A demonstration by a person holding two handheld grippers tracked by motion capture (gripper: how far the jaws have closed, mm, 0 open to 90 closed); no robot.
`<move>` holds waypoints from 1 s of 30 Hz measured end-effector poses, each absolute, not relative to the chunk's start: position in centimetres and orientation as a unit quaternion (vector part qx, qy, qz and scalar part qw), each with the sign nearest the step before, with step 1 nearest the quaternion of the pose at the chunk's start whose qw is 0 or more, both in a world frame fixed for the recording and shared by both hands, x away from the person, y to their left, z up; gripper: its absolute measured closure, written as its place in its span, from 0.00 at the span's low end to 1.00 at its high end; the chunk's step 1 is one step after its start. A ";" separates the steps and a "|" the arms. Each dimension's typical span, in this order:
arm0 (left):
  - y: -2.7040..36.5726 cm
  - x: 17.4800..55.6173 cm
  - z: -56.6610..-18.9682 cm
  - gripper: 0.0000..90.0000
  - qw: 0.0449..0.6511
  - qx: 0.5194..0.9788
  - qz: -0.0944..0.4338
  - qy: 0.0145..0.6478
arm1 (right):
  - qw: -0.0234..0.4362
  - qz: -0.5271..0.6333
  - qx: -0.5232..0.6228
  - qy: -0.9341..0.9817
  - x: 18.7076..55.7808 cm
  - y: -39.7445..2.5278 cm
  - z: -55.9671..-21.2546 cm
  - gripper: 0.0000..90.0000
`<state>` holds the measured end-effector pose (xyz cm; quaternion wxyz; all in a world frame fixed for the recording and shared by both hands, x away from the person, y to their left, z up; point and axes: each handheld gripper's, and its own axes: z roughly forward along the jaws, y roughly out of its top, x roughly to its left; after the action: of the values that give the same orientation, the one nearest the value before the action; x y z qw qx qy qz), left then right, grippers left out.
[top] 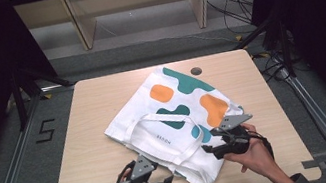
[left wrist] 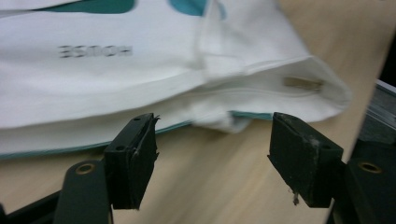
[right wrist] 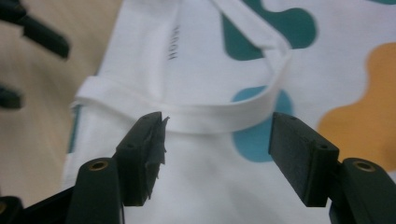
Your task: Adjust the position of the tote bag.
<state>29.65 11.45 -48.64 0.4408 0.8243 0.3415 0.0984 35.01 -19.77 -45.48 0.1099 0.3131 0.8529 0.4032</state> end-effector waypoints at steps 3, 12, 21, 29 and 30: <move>14.3 30.6 -48.5 0.30 0.411 0.826 0.131 0.362 | 0.095 0.402 0.299 0.860 33.8 -18.6 -45.6 0.37; 18.5 32.0 -48.9 0.27 0.385 0.799 0.173 0.429 | 0.089 0.376 0.270 0.882 31.2 -15.6 -46.9 0.33; 20.0 32.7 -49.1 0.26 0.370 0.792 0.182 0.450 | 0.134 0.315 0.246 0.907 30.8 -13.8 -49.3 0.39; 21.0 32.9 -49.2 0.24 0.367 0.777 0.193 0.473 | 0.138 0.298 0.260 0.908 30.4 -16.7 -48.5 0.79; 21.2 33.0 -49.1 0.24 0.363 0.778 0.193 0.475 | 0.138 0.298 0.260 0.908 30.4 -16.7 -48.5 0.79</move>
<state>32.99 21.16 -49.15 0.3625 0.7783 0.4747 0.1934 30.39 -16.70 -48.49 0.1381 0.2598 0.9080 0.2983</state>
